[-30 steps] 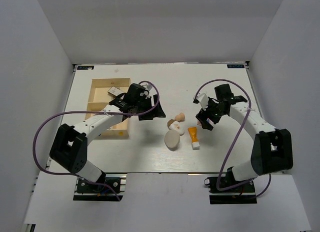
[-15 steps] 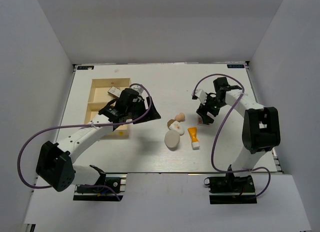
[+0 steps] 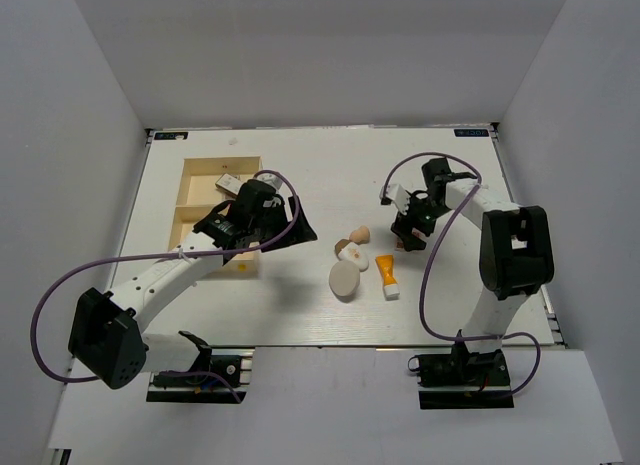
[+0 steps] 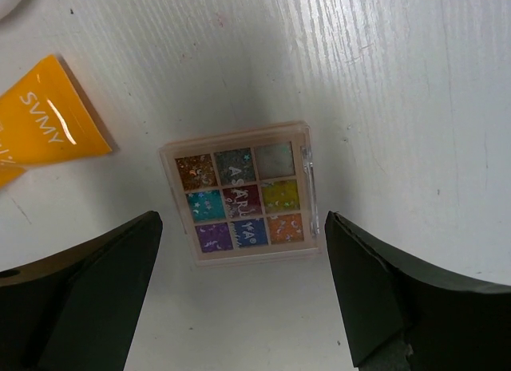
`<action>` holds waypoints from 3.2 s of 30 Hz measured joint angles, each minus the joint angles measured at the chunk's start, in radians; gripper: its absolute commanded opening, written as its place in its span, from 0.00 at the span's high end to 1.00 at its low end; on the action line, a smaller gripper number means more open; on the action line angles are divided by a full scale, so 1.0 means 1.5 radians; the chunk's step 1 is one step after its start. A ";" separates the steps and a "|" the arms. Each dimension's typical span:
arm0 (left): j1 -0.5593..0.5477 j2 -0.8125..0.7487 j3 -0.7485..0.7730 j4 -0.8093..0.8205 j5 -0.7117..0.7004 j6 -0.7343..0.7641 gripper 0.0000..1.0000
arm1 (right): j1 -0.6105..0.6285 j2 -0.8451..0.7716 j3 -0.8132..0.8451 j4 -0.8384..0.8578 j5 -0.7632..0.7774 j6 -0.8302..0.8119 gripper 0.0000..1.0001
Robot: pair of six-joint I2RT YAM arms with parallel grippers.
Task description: Organize the makeup
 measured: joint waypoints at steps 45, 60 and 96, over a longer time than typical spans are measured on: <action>0.000 -0.343 -0.011 0.122 -0.114 0.058 0.11 | 0.181 0.064 0.368 -0.069 -0.124 0.053 0.90; 0.000 -0.437 -0.008 0.102 -0.136 0.051 0.11 | 0.358 0.351 0.603 0.456 -0.164 0.492 0.94; 0.001 -0.366 0.034 -0.053 -0.096 0.024 0.19 | 0.416 0.425 0.537 0.682 0.034 0.549 0.44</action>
